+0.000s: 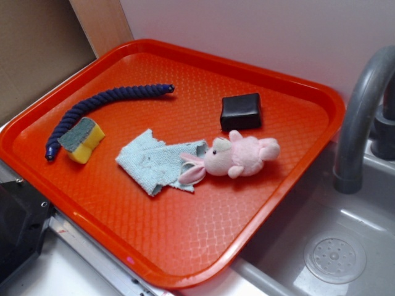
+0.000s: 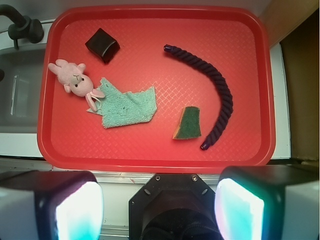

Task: Grab the pink bunny.

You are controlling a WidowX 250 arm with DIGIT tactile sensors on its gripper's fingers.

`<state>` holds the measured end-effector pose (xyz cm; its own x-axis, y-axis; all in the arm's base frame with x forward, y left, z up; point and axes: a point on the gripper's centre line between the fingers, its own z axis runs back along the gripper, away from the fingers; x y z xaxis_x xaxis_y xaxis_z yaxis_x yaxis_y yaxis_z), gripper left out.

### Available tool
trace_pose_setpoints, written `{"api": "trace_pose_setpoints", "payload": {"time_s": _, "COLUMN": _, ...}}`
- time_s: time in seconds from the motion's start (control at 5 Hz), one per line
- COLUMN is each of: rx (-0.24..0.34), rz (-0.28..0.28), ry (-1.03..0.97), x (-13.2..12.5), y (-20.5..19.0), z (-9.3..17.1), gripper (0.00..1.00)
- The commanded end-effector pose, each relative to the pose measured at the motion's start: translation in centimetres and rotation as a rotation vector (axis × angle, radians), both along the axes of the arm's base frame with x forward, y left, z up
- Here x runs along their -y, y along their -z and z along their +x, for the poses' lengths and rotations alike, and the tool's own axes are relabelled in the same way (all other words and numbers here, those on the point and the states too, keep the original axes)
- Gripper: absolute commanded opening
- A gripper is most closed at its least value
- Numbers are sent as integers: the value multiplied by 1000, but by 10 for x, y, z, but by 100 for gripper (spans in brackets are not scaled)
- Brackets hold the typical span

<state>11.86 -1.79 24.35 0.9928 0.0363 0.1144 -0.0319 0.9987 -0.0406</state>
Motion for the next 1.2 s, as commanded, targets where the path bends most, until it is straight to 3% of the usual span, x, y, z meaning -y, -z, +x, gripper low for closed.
{"api": "trace_pose_setpoints", "payload": {"time_s": 0.0, "rx": 0, "rz": 0, "ry": 0, "x": 0, "y": 0, "z": 0, "gripper": 100}}
{"api": "trace_pose_setpoints", "payload": {"time_s": 0.4, "rx": 142, "rz": 29, "ry": 298, "x": 31, "y": 30, "z": 36, "gripper": 100}}
{"api": "trace_pose_setpoints", "payload": {"time_s": 0.6, "rx": 209, "rz": 2, "ry": 546, "x": 64, "y": 61, "z": 64, "gripper": 100}}
{"api": "trace_pose_setpoints", "payload": {"time_s": 1.0, "rx": 213, "rz": -16, "ry": 744, "x": 131, "y": 112, "z": 104, "gripper": 100}}
